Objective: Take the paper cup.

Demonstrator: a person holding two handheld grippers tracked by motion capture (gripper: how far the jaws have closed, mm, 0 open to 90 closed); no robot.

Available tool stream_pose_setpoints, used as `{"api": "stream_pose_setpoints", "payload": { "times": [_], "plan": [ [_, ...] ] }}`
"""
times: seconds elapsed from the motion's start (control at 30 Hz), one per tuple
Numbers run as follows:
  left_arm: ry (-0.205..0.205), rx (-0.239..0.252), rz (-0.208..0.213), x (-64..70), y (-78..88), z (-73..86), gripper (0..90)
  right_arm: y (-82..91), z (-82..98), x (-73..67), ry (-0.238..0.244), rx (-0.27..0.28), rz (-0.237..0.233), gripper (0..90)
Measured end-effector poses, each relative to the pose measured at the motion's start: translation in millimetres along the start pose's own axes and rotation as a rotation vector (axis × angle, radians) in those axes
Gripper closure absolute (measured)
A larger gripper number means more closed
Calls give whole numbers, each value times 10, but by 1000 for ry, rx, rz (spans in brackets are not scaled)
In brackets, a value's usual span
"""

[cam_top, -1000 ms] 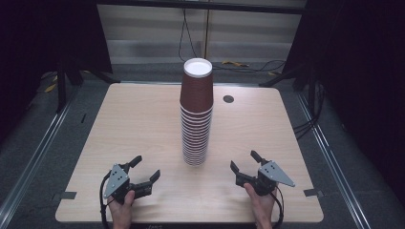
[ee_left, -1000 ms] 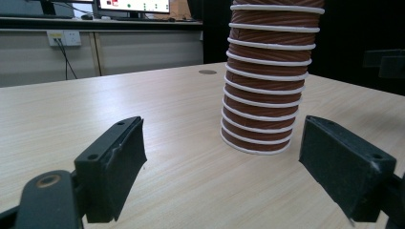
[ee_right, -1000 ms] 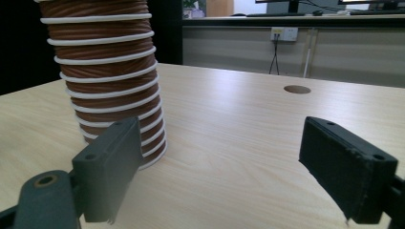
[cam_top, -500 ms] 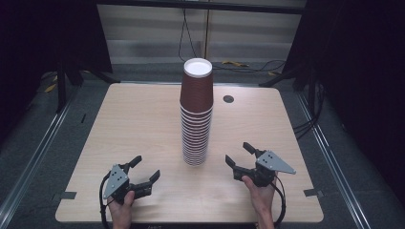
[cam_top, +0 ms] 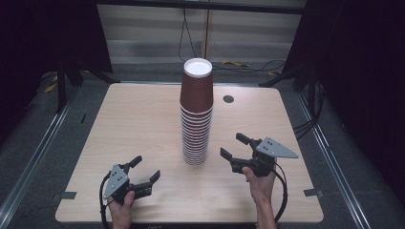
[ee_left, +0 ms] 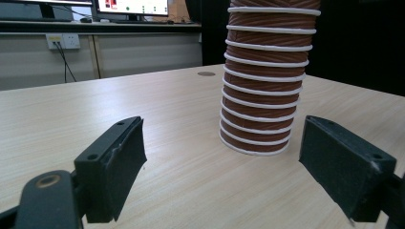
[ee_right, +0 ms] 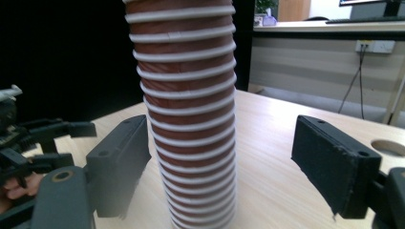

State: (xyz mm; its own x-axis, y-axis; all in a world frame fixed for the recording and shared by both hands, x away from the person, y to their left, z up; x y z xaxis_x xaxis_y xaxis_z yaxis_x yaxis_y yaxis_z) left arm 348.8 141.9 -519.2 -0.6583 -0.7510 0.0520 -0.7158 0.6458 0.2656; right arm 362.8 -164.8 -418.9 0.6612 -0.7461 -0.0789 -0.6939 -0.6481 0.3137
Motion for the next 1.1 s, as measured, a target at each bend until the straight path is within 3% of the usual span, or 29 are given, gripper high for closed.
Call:
{"api": "stream_pose_setpoints", "payload": {
  "times": [0.33, 0.67, 0.77, 1.0, 1.1],
  "plan": [
    [5, -2, 4, 5, -3, 1, 155, -2, -301, -20, 1, -1, -63, 211],
    [2, -1, 4, -5, 2, 1, 155, -38, -532, -4, 26, -30, -72, 171],
    [10, -3, 2, -1, -4, 1, 155, -56, -610, -43, 15, -37, -129, 193],
    [9, -2, 4, -5, -1, 1, 155, -61, -731, -62, 25, -47, -134, 199],
    [4, -2, 5, -4, 1, 1, 156, -90, -767, -78, 18, -68, -171, 212]
  ]
}}
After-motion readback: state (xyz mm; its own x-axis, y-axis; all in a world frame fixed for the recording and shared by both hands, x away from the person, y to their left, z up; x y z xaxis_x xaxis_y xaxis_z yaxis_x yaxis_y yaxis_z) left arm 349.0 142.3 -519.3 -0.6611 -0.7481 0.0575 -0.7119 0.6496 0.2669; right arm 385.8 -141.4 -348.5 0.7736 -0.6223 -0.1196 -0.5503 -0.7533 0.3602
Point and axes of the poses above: each handheld gripper's, and its own axes: y roughly backward along the jaws, z roughly out of its underside, x roughly to its right, the point moved 7 cm from there along -y, roughly forward along the jaws, and after that the axes turned 9 degrees about -x, right-handed, at the moved point
